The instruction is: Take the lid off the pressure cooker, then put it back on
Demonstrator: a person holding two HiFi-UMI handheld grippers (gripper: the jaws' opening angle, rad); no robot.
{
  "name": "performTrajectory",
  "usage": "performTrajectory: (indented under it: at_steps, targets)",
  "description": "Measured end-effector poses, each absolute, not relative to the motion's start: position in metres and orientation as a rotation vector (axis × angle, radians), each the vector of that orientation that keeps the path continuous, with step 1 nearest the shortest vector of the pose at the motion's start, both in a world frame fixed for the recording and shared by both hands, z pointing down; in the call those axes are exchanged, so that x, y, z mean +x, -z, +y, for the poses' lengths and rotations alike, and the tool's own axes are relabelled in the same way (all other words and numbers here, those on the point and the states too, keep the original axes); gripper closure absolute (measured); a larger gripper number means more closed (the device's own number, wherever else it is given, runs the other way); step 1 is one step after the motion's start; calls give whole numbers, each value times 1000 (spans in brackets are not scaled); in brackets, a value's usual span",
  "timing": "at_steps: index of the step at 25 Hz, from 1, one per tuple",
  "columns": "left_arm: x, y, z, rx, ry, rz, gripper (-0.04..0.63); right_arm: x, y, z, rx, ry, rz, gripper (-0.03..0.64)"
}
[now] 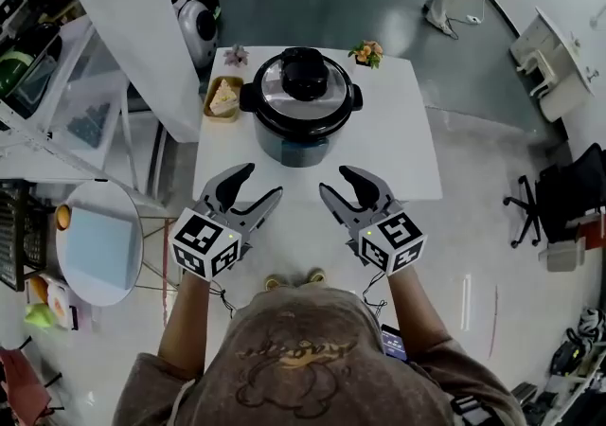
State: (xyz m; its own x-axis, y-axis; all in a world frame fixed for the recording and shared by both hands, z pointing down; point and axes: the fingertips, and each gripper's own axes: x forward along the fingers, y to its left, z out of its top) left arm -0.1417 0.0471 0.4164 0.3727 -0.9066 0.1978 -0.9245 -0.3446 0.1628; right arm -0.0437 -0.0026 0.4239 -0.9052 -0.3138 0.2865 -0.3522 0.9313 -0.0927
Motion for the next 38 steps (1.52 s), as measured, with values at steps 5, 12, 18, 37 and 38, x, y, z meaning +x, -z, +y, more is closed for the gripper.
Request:
performTrajectory:
  at_steps: [5,12,18,37,38]
  targets:
    - [-138,-420,49,2346,-23,-1748,355,-15,-426,-5,643,-180,-2872,435]
    - [-128,-442,50,2254,29,-1861,512,14,-449,-15,750,-219,-2854,538]
    - [-127,-460,53,2191,32,-1921,589,22,-475,-15,799,-253,-2821,608]
    - [-123,-466,54,2123,53,-1945,590,37,-480,-21,874,-242,-2813,621]
    - [-123,-464,54,2122,56,-1948,589,38,-480,-23,877,-250,-2814,621]
